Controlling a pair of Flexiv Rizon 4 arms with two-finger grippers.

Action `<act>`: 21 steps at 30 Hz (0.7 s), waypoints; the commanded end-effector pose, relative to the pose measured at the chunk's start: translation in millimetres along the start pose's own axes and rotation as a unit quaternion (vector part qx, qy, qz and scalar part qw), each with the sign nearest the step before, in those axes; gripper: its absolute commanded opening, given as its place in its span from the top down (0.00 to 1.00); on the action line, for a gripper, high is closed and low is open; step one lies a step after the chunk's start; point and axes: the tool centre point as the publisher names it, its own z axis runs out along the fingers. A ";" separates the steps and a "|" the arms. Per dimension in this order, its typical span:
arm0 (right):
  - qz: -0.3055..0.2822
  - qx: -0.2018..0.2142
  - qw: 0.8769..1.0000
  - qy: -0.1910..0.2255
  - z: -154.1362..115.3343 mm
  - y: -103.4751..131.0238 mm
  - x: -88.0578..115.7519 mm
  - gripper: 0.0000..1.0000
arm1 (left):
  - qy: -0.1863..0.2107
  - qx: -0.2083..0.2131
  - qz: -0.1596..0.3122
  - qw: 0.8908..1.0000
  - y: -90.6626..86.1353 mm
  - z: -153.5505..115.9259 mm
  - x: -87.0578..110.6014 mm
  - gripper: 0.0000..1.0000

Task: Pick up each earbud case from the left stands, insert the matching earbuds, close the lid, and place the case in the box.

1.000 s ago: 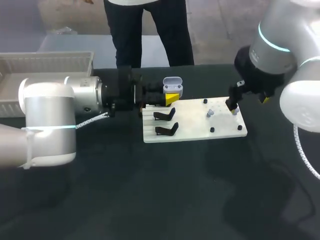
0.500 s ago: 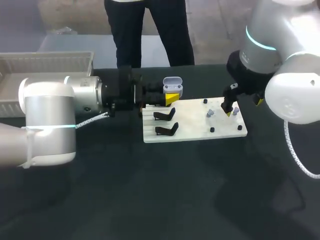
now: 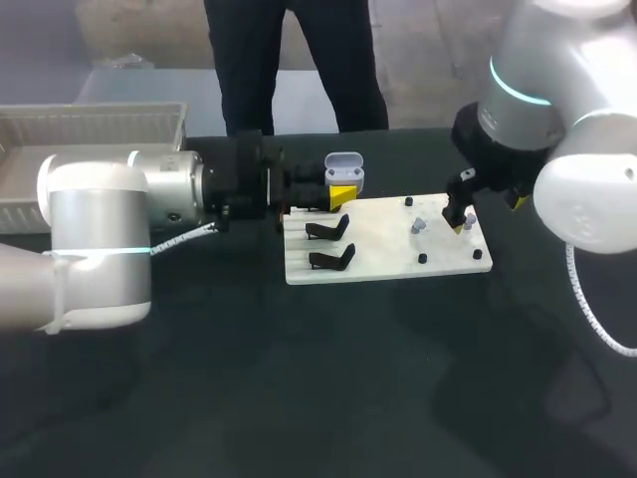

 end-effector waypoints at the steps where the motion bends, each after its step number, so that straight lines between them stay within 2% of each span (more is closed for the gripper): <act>1: 0.001 0.001 1.000 -0.003 -0.4 0.2 2.1 0.00 | -0.002 -0.003 0.002 1.000 -1.0 -0.1 1.0 1.00; 4: 0.001 0.001 1.000 -0.003 -0.4 0.2 2.1 0.00 | -0.002 -0.003 0.002 1.000 -1.0 -0.1 1.0 1.00; 12: -0.003 0.017 1.000 0.024 24.8 7.1 -3.6 0.00 | -0.002 -0.003 0.002 1.000 -1.0 -0.1 1.0 1.00; 21: 0.019 0.035 0.998 0.040 35.7 -1.2 -10.7 0.00 | -0.002 -0.003 0.002 1.000 -1.0 -0.1 1.0 1.00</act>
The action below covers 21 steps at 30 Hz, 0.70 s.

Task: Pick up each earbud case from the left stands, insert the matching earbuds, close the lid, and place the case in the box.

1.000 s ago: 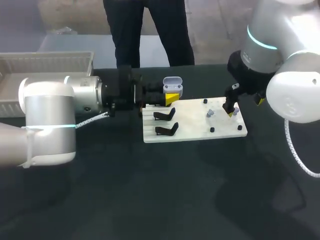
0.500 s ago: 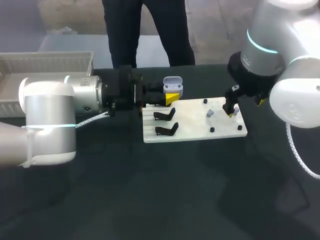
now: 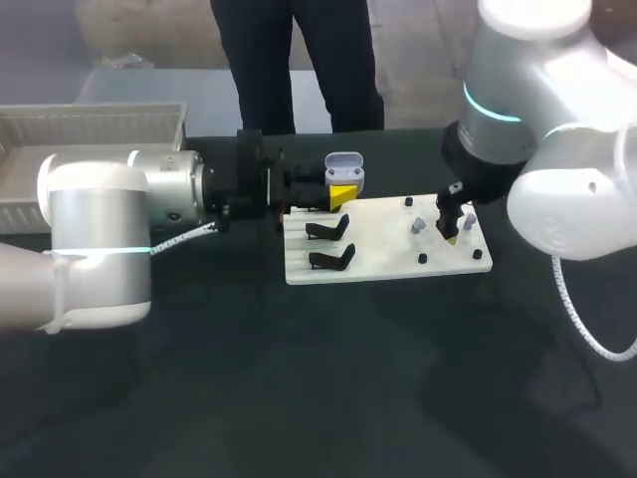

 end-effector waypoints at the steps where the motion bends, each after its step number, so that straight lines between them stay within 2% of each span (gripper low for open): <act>1: 0.003 0.002 1.000 0.011 4.5 0.1 -9.2 0.00 | -0.003 -0.003 0.002 1.000 -1.2 0.0 1.0 1.00; 13: 0.000 0.006 1.000 0.025 9.4 -3.7 -14.0 0.00 | -0.003 -0.003 0.002 1.000 -1.2 0.0 1.0 1.00; 14: -0.001 0.005 1.000 0.026 9.6 -3.6 -14.8 0.05 | -0.003 -0.003 0.002 1.000 -1.2 0.0 1.0 1.00; 16: -0.002 0.003 1.000 0.028 9.7 -3.2 -15.3 0.09 | -0.003 -0.003 0.002 1.000 -1.2 0.0 1.0 1.00; 19: -0.003 0.000 0.999 0.031 9.3 -2.5 -16.0 0.29 | -0.003 -0.003 0.002 1.000 -1.2 0.0 1.0 1.00; 21: -0.003 -0.001 0.999 0.032 8.9 -2.5 -16.2 0.35 | -0.003 -0.003 0.002 1.000 -1.2 0.0 1.0 1.00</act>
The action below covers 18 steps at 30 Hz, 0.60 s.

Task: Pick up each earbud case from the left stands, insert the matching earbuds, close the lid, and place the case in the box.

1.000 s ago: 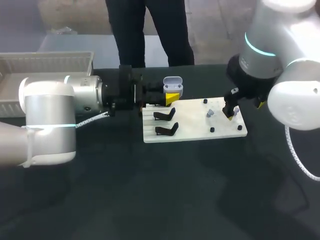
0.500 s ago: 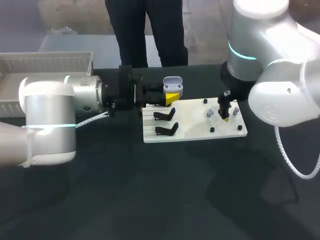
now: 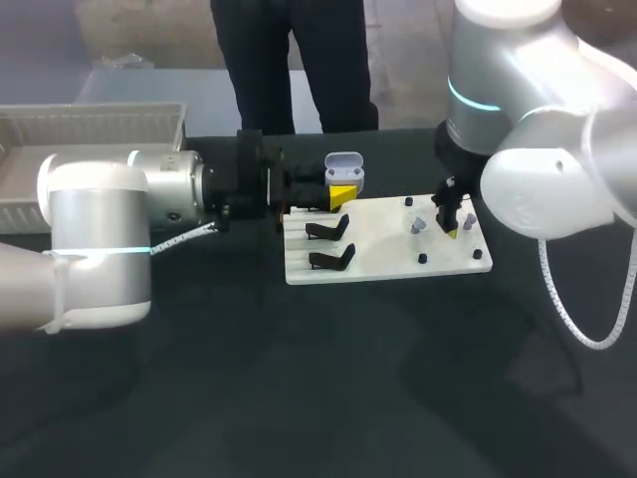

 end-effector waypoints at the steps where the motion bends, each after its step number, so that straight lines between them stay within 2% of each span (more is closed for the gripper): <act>1: 0.000 -0.003 1.000 0.006 -0.8 -0.3 -4.5 0.38 | -0.003 -0.003 0.002 1.000 -1.2 0.0 1.0 1.00; 4: 0.000 -0.005 1.000 0.008 -0.2 -0.4 -4.7 0.50 | -0.003 -0.003 0.002 1.000 -1.2 0.0 1.0 1.00; 18: 0.004 -0.010 1.000 0.015 2.6 0.4 -7.4 0.54 | -0.003 -0.003 0.002 1.000 -1.2 0.0 1.0 1.00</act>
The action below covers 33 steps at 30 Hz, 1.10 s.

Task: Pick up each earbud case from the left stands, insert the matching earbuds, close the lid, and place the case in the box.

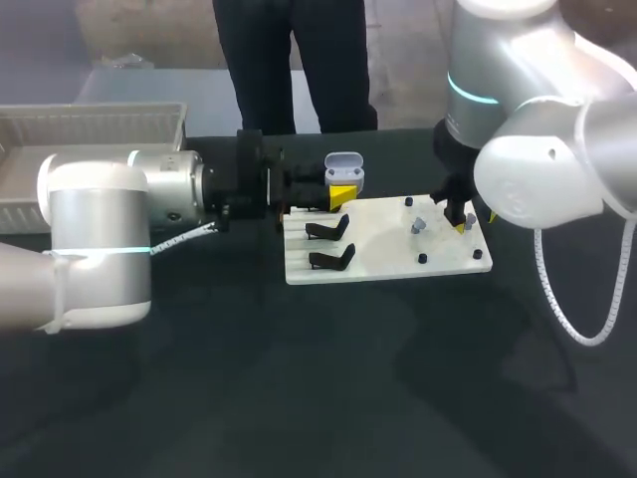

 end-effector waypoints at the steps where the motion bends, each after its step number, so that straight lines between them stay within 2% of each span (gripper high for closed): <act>1: 0.002 -0.001 1.000 0.005 0.1 0.7 -3.7 0.54 | -0.003 -0.003 0.002 1.000 -1.2 0.0 1.0 1.00; 7: 0.004 -0.002 1.000 0.007 1.5 0.2 -4.1 0.59 | -0.003 -0.003 0.002 1.000 -1.2 0.0 1.0 1.00; 22: 0.008 -0.002 1.000 0.009 2.8 -0.5 -2.8 0.58 | -0.003 -0.003 0.002 1.000 -1.2 0.0 1.0 1.00; 27: 0.008 -0.002 1.000 0.010 3.2 -0.3 -3.2 0.67 | -0.003 -0.003 0.002 1.000 -1.2 0.0 1.0 1.00; 33: 0.008 -0.003 1.000 0.011 3.8 0.9 -3.3 0.67 | -0.003 -0.003 0.002 1.000 -1.2 0.0 1.0 1.00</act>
